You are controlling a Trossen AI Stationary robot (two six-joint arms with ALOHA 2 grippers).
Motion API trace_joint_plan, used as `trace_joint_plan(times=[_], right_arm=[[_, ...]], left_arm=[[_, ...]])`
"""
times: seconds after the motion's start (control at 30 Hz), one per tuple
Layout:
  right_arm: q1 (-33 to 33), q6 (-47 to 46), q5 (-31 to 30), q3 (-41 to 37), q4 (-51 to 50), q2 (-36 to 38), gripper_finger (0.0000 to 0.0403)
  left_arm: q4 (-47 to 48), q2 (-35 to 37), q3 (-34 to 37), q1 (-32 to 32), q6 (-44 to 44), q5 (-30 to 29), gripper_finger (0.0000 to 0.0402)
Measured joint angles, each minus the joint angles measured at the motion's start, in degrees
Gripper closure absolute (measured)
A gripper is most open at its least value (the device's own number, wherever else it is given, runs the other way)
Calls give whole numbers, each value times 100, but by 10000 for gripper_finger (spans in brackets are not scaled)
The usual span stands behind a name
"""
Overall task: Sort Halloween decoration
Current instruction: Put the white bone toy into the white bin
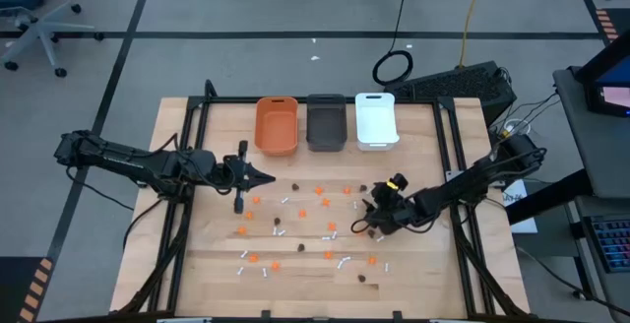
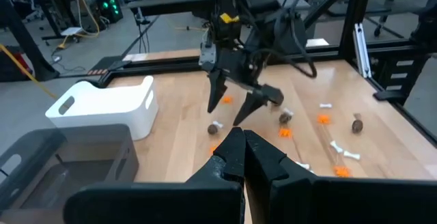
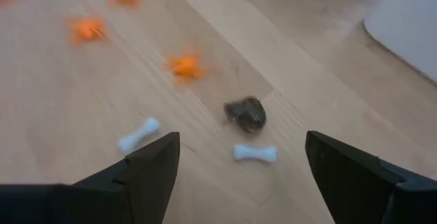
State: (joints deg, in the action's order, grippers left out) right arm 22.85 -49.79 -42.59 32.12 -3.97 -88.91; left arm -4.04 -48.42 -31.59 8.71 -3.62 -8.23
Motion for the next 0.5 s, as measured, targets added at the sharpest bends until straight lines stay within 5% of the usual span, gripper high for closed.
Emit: trace_joint_plan(times=[0.5], right_arm=[[107, -389, -827, 13, 765, -1082, 103]], left_arm=[[29, 0, 0, 7, -27, -2, 402]])
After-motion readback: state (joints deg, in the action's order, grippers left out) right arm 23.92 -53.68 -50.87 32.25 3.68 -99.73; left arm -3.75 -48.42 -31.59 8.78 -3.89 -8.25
